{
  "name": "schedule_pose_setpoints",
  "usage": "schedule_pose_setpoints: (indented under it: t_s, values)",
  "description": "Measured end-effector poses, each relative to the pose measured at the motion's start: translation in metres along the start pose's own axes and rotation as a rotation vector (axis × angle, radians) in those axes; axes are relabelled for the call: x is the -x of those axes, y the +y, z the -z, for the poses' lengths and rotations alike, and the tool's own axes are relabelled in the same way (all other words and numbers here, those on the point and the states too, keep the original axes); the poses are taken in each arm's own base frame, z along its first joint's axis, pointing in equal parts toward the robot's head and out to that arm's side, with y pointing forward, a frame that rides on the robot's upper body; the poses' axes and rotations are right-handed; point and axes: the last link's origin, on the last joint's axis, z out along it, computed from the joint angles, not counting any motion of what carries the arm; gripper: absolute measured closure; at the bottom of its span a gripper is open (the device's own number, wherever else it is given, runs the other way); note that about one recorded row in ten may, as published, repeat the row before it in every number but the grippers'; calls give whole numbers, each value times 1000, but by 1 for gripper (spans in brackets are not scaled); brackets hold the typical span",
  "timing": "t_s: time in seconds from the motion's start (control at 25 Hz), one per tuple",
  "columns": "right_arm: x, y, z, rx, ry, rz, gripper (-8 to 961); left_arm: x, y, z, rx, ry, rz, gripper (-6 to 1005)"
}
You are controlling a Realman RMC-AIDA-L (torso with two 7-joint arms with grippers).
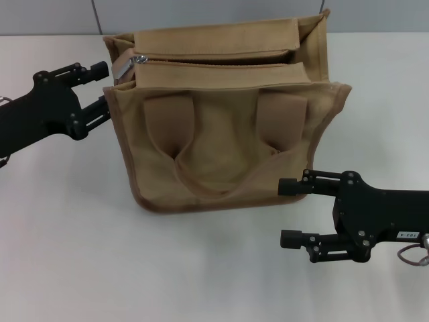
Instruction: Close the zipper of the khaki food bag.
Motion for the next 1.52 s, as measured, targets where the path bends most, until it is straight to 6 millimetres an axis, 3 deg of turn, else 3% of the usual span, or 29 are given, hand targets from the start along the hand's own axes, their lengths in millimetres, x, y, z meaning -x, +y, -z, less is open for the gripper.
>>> schedule_pose_setpoints:
  t_s: [0.08, 0.44, 0.64, 0.88, 1.16, 1.52]
  values:
    - [0, 0, 0, 0, 0, 0, 180, 0, 0, 0, 4, 2, -1, 347]
    - [0, 0, 0, 2, -1, 0, 180, -3, 0, 0, 3, 21, -1, 773]
    - [0, 2, -1, 9, -13, -5, 180, -16, 3, 3, 31, 102, -6, 977]
    - [4, 4, -2, 15, -53, -8, 181, -28, 10, -2, 99, 160, -28, 977]
    - [28, 6, -5, 56, -234, -51, 181, -35, 11, -6, 115, 201, -29, 976]
    - [78, -29, -28, 127, -279, -305, 181, -41, 8, -14, 123, 216, -15, 976]
